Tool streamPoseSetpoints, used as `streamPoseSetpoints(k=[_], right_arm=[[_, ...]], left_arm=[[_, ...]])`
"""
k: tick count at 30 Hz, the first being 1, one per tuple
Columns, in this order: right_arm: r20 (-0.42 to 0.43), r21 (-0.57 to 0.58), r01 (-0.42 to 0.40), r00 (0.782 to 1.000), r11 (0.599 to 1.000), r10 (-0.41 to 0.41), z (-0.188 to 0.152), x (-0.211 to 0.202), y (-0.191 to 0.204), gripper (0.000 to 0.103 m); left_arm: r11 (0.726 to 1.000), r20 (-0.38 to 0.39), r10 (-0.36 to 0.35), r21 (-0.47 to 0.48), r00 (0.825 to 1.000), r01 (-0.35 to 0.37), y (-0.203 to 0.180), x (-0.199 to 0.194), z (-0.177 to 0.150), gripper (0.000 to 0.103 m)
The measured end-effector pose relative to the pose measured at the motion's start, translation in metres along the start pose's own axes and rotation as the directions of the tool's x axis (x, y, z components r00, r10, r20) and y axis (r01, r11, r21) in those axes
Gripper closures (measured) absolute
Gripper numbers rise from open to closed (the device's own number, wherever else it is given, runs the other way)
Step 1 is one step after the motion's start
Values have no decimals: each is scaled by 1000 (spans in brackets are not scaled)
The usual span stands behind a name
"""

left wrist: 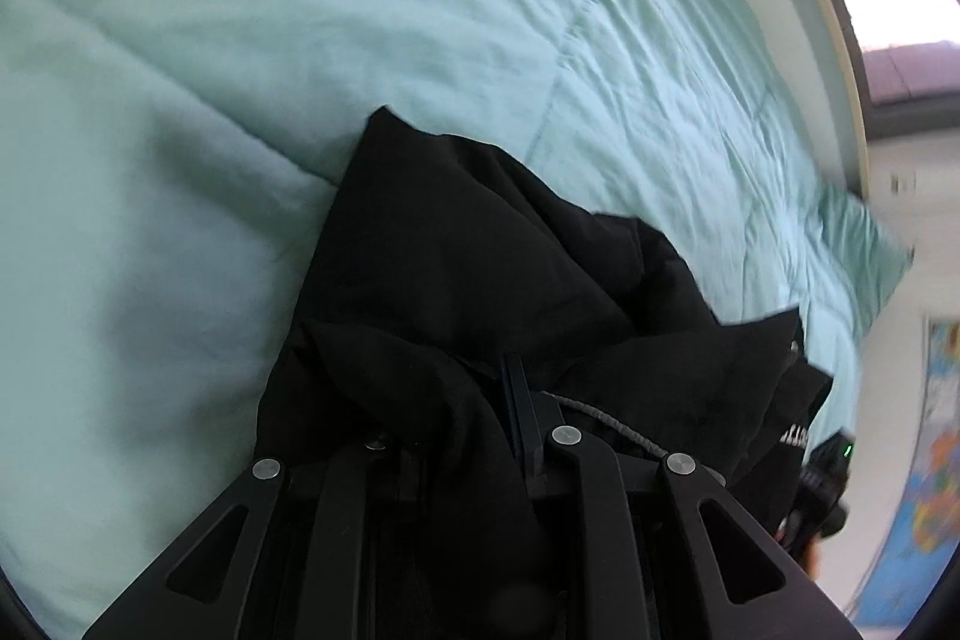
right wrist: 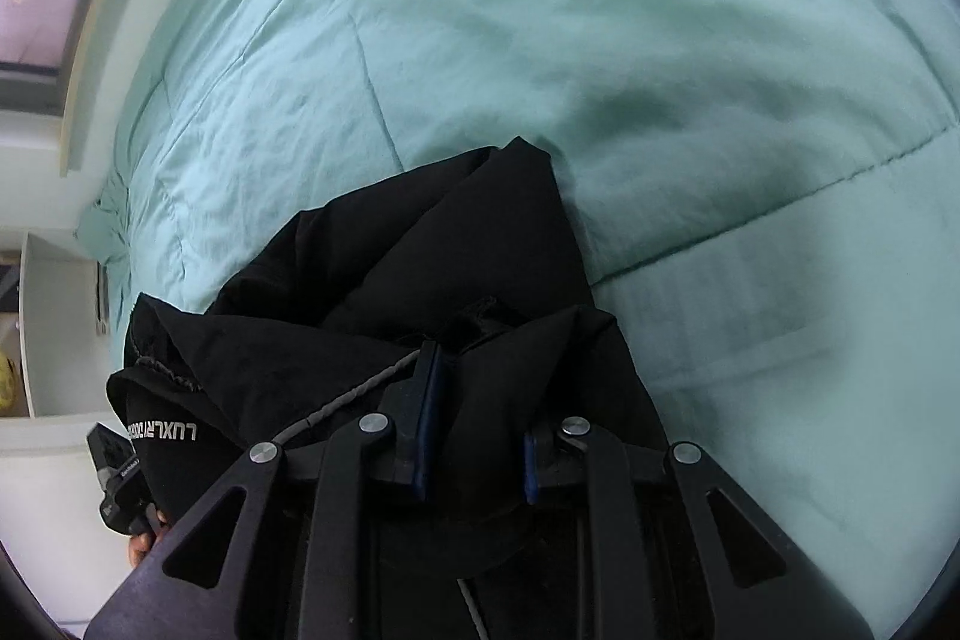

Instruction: Fold large clothes

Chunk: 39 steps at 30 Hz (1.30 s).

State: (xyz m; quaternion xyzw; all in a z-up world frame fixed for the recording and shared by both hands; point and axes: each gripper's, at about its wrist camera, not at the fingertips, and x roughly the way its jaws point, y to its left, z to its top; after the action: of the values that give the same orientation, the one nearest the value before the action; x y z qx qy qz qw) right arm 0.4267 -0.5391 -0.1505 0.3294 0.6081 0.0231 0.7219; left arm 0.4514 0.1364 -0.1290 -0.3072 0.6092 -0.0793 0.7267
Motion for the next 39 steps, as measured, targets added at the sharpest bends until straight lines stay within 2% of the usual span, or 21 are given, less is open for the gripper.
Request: streamPoseSetpoints(k=[4,6,7,8,9,10,11,13,15,17,20,22,24,28,32,34,35,36,37,38,39], right_arm=[[-6,-41,-5,1000,999,5,-6,-27,5,75],[15,-79,-23,1000,997,24,-15,-51,8,70],[27,-101,-30,999,994,33,-20,-63,10,63],[41,-126,-29,999,992,35,-26,-76,12,44],[64,-149,-6,998,989,16,-31,-86,13,35],[102,-178,34,995,983,-16,-37,-98,16,23],[137,-209,78,989,975,-49,-43,-107,19,22],[163,-269,133,982,954,-91,-51,-114,24,22],[171,-301,169,978,938,-122,-54,-112,27,22],[181,-328,191,974,925,-136,-51,-105,31,22],[207,-361,217,967,907,-149,-41,-95,37,22],[224,-383,229,963,895,-151,-30,-87,41,22],[225,-401,213,966,891,-130,-20,-82,43,22],[207,-467,185,974,865,-96,3,-67,52,22],[180,-532,199,976,823,-120,25,-38,58,22],[136,-540,179,983,822,-124,33,-19,56,25],[104,-545,152,988,825,-113,35,-10,56,53],[85,-551,135,991,823,-106,34,-5,56,70],[98,-558,158,987,815,-125,32,-3,58,75],[139,-570,197,980,798,-142,26,-6,61,76],[196,-581,237,969,779,-149,17,-14,64,77]], left_arm=[[999,-7,-25,43,1000,25,-4,-34,-7,78],[996,18,-69,66,997,68,-4,-62,-13,65],[994,29,-81,78,996,79,-4,-73,-16,62],[991,46,-95,97,994,90,-3,-89,-22,54],[991,63,-94,104,994,87,-3,-99,-27,43],[992,91,-78,109,993,68,-1,-112,-31,38],[992,125,-69,117,990,55,2,-124,-34,35],[991,166,-69,124,984,49,0,-136,-37,34],[988,173,-77,147,982,52,-2,-136,-35,33],[985,165,-36,174,986,7,-6,-126,-32,33],[964,166,64,246,984,-104,-19,-98,-18,33],[953,177,96,268,980,-142,-24,-86,-7,33],[946,163,104,287,981,-148,-24,-72,7,33],[945,101,69,313,992,-98,-16,-53,31,33],[964,12,-39,263,999,34,-1,-31,48,33],[968,8,-71,241,997,67,3,-24,48,33],[967,26,-68,247,997,59,2,-23,46,38],[965,52,-51,259,997,36,-1,-24,43,68],[962,54,-49,272,997,32,-4,-24,39,82],[960,64,-49,279,997,30,-6,-25,36,87],[953,106,-37,301,994,4,-11,-32,29,89]])
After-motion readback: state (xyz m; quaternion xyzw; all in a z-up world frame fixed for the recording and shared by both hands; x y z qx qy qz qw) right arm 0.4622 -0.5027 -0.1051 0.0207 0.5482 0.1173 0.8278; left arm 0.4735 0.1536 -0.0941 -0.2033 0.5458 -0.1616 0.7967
